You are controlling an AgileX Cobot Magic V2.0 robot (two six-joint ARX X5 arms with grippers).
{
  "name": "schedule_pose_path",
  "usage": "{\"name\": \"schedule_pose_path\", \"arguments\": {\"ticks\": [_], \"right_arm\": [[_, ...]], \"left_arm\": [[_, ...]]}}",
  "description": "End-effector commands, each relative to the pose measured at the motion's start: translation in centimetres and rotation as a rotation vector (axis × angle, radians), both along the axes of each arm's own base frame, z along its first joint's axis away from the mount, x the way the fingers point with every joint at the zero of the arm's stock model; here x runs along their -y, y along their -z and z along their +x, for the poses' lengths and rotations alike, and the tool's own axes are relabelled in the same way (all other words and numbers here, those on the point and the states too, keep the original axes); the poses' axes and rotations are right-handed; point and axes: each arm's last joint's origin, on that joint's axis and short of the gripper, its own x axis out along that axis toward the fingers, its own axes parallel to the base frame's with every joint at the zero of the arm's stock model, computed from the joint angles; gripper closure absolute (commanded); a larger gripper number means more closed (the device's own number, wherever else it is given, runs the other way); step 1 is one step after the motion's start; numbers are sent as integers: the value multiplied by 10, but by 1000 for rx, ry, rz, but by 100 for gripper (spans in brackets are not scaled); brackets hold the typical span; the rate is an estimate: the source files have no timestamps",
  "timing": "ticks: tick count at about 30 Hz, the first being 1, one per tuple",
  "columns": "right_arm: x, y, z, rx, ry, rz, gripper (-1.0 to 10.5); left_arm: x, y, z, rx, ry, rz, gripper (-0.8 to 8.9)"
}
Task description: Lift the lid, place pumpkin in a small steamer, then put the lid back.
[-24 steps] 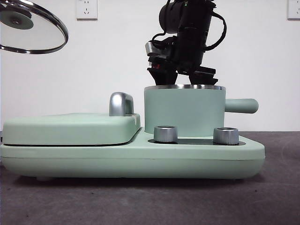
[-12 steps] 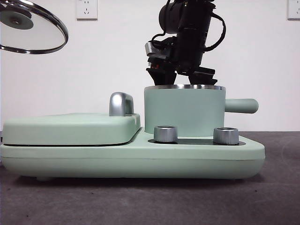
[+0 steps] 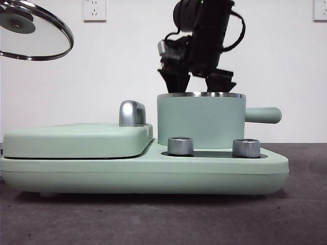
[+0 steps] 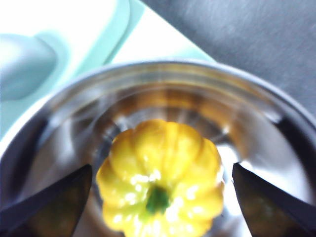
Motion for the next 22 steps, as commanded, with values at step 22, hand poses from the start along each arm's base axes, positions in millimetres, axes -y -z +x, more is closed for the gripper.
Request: {"name": "schedule_pose_path", "arguments": {"ticks": [22], "right_arm": [[80, -84, -132, 404, 27, 241, 579]], "left_arm": [[1, -6, 2, 39, 13, -6, 804]]}}
